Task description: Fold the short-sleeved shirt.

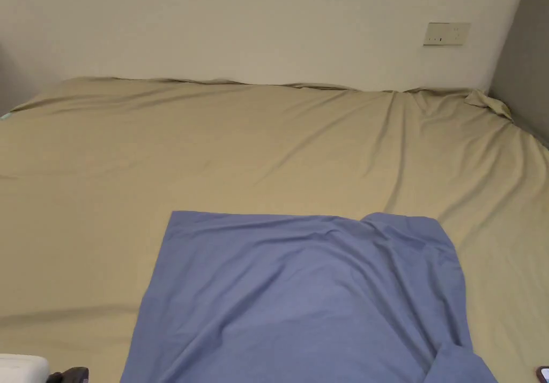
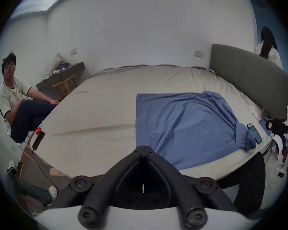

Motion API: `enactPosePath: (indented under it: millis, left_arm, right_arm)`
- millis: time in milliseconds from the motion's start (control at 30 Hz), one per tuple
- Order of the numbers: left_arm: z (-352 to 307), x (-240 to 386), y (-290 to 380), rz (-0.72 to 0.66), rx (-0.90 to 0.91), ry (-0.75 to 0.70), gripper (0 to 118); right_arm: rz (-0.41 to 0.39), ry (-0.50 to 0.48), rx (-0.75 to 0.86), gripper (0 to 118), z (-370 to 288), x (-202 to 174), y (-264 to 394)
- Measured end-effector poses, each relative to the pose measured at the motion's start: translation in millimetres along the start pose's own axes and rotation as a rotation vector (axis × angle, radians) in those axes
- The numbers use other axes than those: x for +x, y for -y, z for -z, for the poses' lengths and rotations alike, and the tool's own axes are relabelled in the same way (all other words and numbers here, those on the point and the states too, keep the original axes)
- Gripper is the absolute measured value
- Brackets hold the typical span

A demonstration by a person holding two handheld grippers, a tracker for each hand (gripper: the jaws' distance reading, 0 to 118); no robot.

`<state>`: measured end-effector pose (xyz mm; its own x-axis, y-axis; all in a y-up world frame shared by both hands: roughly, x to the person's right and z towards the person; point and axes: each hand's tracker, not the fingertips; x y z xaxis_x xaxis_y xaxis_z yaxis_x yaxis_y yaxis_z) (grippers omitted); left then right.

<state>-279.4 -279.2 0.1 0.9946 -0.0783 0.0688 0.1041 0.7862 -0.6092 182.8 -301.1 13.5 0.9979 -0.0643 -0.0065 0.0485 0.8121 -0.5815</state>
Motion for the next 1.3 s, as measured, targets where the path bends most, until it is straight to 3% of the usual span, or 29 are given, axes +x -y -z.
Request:
enactPosePath:
  millis: [200,233,267,300,333,367,633,667,733,967,1000,1033,1067,1100,1167,1300]
  left_arm:
    - [33.7,-2.9,20.6,-0.026,-0.107,0.019,2]
    - [41.8,-6.0,25.6,-0.048,-0.134,0.042,33]
    - [50.2,-9.6,31.1,-0.077,-0.147,0.056,33]
    - [61.1,-13.8,37.5,-0.113,-0.182,0.075,45]
    - [74.6,-17.2,45.4,-0.135,-0.229,0.095,77]
    - [85.1,-19.5,51.2,-0.130,-0.279,0.090,84]
    - [147.2,-29.0,73.7,-0.121,-0.377,0.081,81]
    - [151.1,-29.6,75.6,-0.124,-0.381,0.085,69]
    - [158.3,-28.6,78.1,-0.116,-0.399,0.103,15]
    - [149.2,-21.4,66.0,-0.104,-0.383,0.103,10]
    - [147.1,-20.9,64.2,-0.101,-0.382,0.100,10]
    - [144.4,-20.6,62.3,-0.102,-0.376,0.099,10]
    - [142.0,-20.6,60.2,-0.102,-0.371,0.103,10]
    - [139.3,-20.8,58.1,-0.104,-0.366,0.109,10]
    - [136.2,-20.5,54.3,-0.109,-0.354,0.113,10]
    - [135.2,-19.0,50.7,-0.108,-0.347,0.108,10]
  right_arm:
    - [-0.012,-0.010,-0.022,3,5.0,-3.3,3.3]
    - [-0.015,-0.011,-0.028,3,6.4,-4.0,3.8]
    - [-0.011,-0.016,-0.035,3,9.0,-3.0,5.0]
    - [-0.004,-0.025,-0.042,3,11.1,-3.0,6.1]
    - [0.006,-0.032,-0.049,3,13.3,-3.8,7.2]
    - [0.009,-0.036,-0.055,3,15.7,-4.8,8.1]
    - [-0.010,-0.044,-0.132,3,38.5,-15.6,9.1]
    - [-0.011,-0.046,-0.138,3,41.5,-15.8,8.8]
    - [-0.012,-0.048,-0.156,3,48.0,-16.3,7.6]
    - [-0.024,-0.044,-0.193,3,64.2,-13.0,4.1]
    - [-0.013,-0.038,-0.200,16,66.2,-9.5,2.3]
    - [0.021,-0.041,-0.225,73,68.4,-4.1,0.7]
    - [0.044,-0.044,-0.260,112,71.3,0.6,-0.3]
    - [0.054,-0.045,-0.313,118,77.3,6.4,1.1]
    - [0.038,-0.001,-0.283,118,77.2,14.9,6.4]
    - [0.037,0.064,-0.398,118,96.0,34.4,19.2]
